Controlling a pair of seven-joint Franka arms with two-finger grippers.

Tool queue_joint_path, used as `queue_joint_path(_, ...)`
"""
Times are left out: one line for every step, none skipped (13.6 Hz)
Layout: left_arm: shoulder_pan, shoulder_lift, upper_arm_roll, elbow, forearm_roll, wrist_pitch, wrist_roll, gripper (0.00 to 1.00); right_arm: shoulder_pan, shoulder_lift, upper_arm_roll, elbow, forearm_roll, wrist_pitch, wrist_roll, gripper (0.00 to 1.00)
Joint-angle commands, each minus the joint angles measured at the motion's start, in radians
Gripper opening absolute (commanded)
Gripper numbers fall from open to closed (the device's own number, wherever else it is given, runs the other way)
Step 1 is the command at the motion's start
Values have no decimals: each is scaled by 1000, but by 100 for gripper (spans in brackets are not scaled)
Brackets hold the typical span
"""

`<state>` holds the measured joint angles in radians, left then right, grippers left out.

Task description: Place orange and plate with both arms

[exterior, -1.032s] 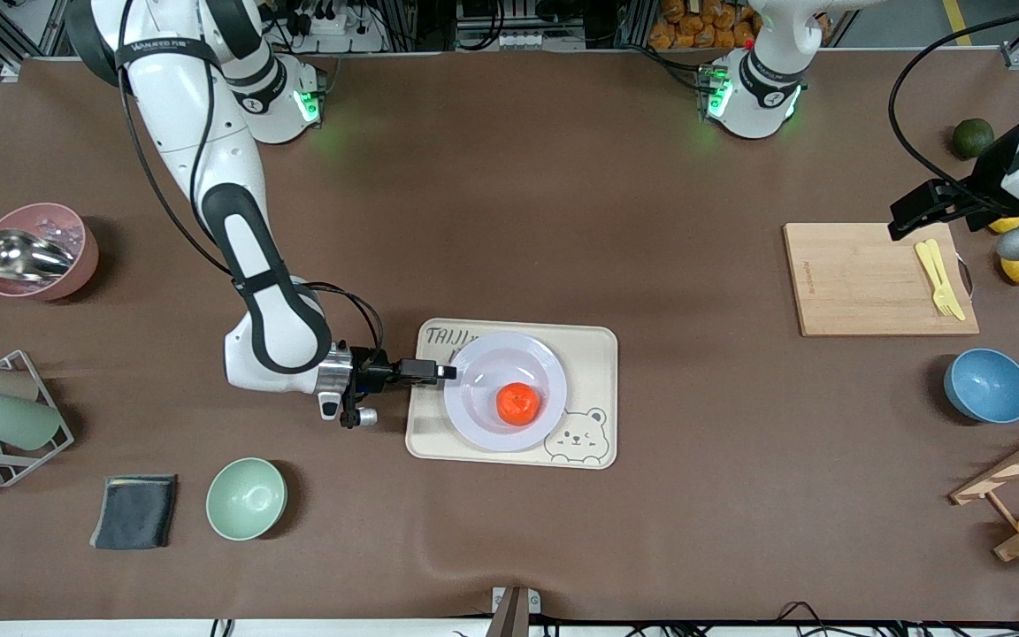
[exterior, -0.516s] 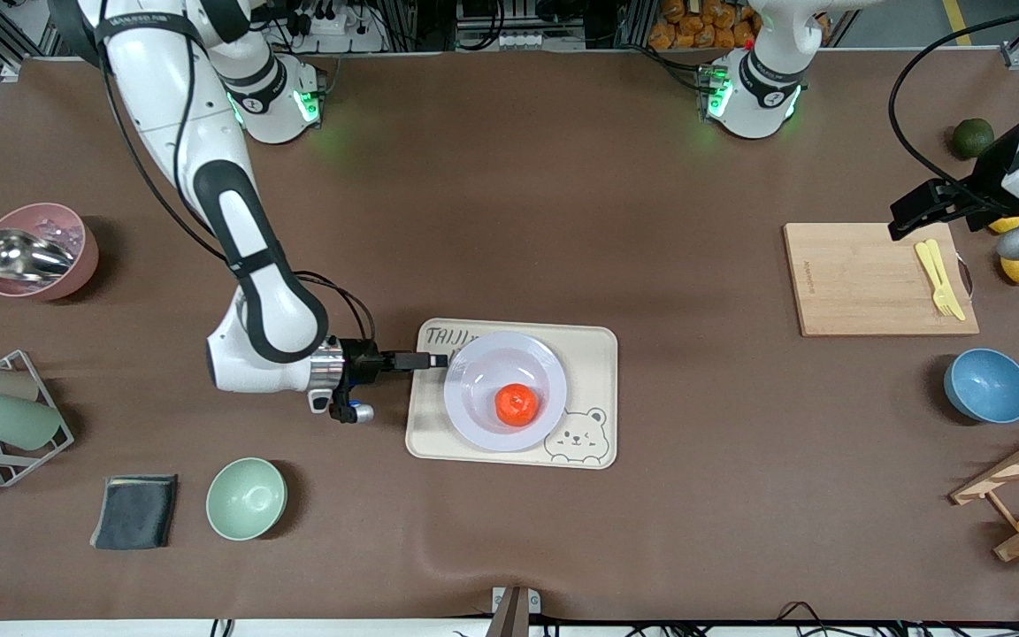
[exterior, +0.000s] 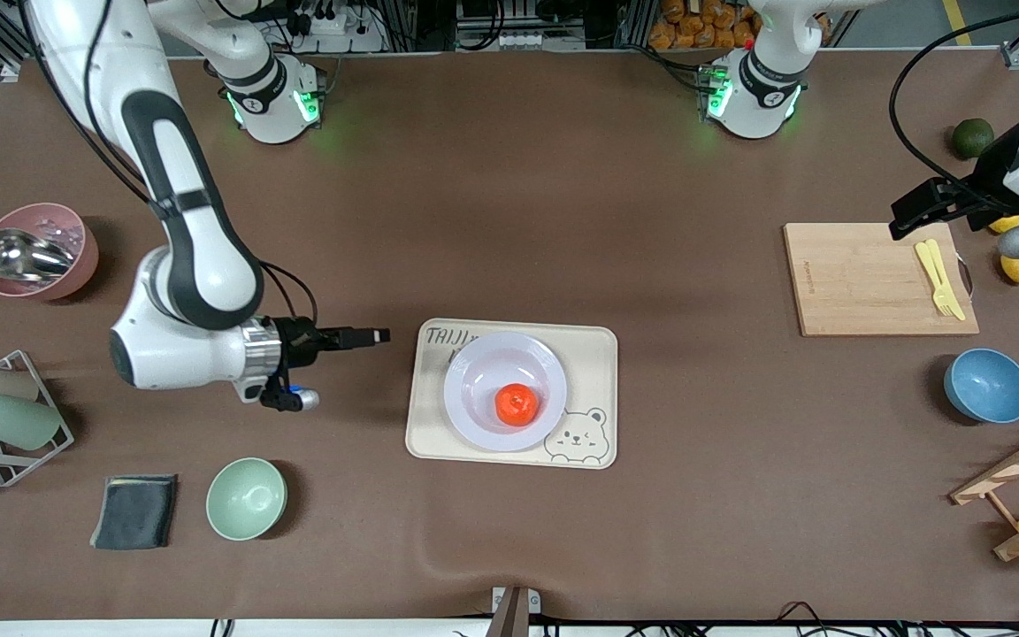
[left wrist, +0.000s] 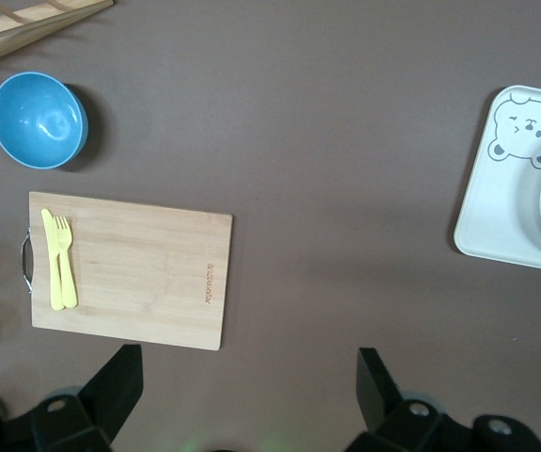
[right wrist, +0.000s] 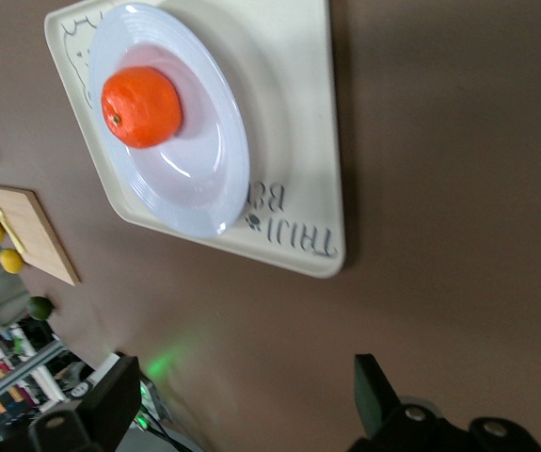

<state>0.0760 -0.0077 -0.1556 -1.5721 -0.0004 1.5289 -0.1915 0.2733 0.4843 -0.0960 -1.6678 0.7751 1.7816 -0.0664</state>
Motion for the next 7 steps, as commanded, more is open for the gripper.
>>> queue_joint_path(1,-14,-16,7,27,-12,20,100,0,-76,-68,-29,-83,-101,25,100)
queue_joint_path(2,-14,-16,7,25,-12,21,100,1,-90,-89,-23,-135,-135,27,100)
queue_joint_path(4,-14,-16,9,25,-12,23,100,0,-116,-94,-21,-184,-155,27,100)
queue_joint_path(5,-14,-15,9,25,-12,23,100,-2,-139,-106,-21,-227,-178,27,100)
queue_joint_path(5,-14,-15,11,25,-12,23,100,1,-163,-125,-15,-285,-195,28,100)
queue_joint_path(5,-14,-15,11,25,-12,23,100,3,-182,-125,9,-343,-214,31,100)
queue_joint_path(5,-15,-15,11,25,-12,23,100,1,-190,-126,34,-403,-247,52,100)
